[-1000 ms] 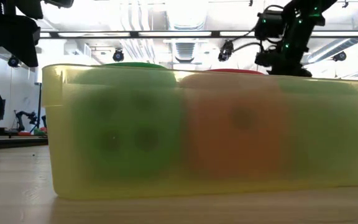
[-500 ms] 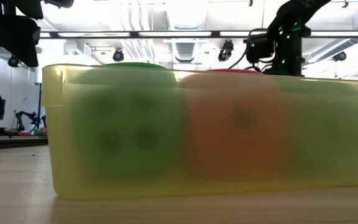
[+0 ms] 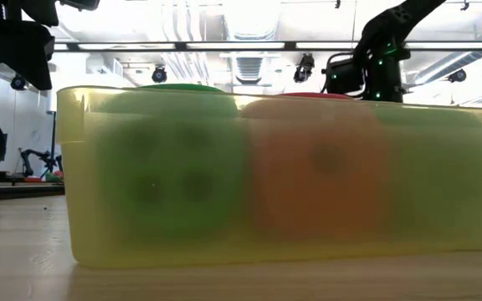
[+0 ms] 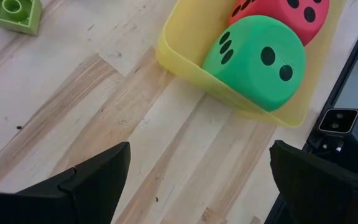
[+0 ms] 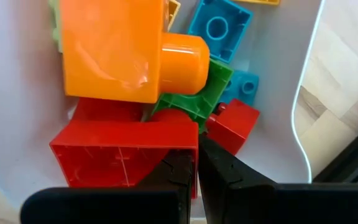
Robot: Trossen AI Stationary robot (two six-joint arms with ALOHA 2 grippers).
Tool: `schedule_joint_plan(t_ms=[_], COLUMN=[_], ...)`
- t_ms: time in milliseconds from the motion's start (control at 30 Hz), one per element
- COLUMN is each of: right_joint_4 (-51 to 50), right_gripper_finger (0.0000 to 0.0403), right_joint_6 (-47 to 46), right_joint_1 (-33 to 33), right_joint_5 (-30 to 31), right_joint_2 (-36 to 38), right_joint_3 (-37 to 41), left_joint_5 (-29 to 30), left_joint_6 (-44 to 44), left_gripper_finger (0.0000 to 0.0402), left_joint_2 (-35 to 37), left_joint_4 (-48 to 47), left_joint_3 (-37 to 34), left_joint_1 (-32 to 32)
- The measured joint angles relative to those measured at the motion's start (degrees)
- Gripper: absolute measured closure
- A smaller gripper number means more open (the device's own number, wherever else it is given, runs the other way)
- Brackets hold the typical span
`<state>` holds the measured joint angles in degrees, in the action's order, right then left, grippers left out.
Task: Pick & Place Toys
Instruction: Put the red game piece into the white bin
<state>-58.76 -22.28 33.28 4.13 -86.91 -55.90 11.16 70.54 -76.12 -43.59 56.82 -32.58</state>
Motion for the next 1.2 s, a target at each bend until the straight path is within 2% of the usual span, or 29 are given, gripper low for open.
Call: schedule_joint_plan(t_ms=[933, 1033, 1200], right_joint_4=[0.5, 0.4, 0.2], right_gripper_finger=[0.0392, 0.0370, 0.0303], right_joint_6=[2.3, 2.6, 2.8], right_joint_1=[0.0, 0.0, 0.0], right_joint_5=[0.3, 0.2, 0.1], right_joint_2=[-0.1, -0.1, -0.1], right_joint_3=[0.0, 0.0, 0.0], left_joint_5=[0.0, 0.0, 0.0], left_joint_6=[0.0, 0.0, 0.0], left_gripper_finger=[0.0031, 0.0031, 0.0031], left_joint_2=[0.0, 0.0, 0.0], left_joint_4=[0.0, 0.0, 0.0], left_joint_3=[-0.3, -0.3, -0.3], left_joint_1=[0.0, 0.0, 0.0])
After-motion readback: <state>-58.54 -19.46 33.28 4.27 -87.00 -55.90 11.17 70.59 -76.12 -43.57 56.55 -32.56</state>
